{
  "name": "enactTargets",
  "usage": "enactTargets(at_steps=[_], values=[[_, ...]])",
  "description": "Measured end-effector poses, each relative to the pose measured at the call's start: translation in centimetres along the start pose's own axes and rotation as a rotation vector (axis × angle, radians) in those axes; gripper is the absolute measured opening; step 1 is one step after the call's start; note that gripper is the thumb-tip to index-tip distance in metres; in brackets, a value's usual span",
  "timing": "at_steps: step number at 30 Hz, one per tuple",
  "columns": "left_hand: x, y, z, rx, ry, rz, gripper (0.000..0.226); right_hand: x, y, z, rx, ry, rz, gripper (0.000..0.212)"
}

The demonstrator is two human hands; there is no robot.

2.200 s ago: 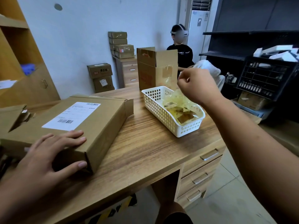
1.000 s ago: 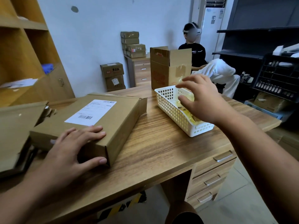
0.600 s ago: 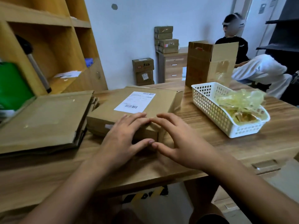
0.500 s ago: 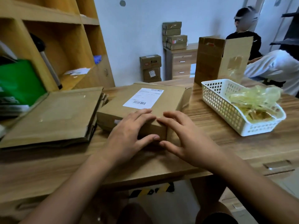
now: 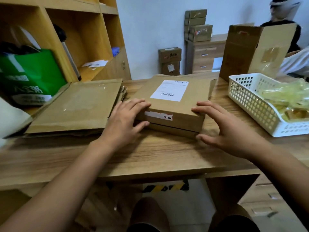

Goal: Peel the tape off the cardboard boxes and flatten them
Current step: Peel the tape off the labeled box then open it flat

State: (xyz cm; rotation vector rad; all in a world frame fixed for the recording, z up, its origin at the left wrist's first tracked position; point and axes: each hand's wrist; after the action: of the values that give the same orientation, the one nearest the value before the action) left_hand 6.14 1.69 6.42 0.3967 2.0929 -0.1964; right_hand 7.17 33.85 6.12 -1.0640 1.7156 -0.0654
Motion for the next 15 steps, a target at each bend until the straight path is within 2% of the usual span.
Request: enactTargets(at_steps=[5, 10, 15], values=[[0.5, 0.3, 0.3, 0.005, 0.058, -0.015, 0.062, 1.1, 0.4, 0.3, -0.017, 0.076, 0.078, 0.073], [0.2, 0.3, 0.9, 0.035, 0.064, -0.017, 0.061, 0.4, 1.4, 0.7, -0.043, 0.015, -0.030, 0.072], [-0.3, 0.4, 1.7, 0.062, 0.045, 0.013, 0.056, -0.1, 1.5, 1.7, 0.020, -0.016, -0.217, 0.073]])
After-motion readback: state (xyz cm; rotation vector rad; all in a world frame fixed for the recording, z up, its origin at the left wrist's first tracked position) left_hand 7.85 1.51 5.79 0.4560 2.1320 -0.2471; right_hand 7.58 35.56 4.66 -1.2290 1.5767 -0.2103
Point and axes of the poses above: each hand's wrist, its own z-axis away from the middle knuckle, its own x-axis out of the palm, y = z × x, and after that the axes turned 8 degrees about -z, right-handed
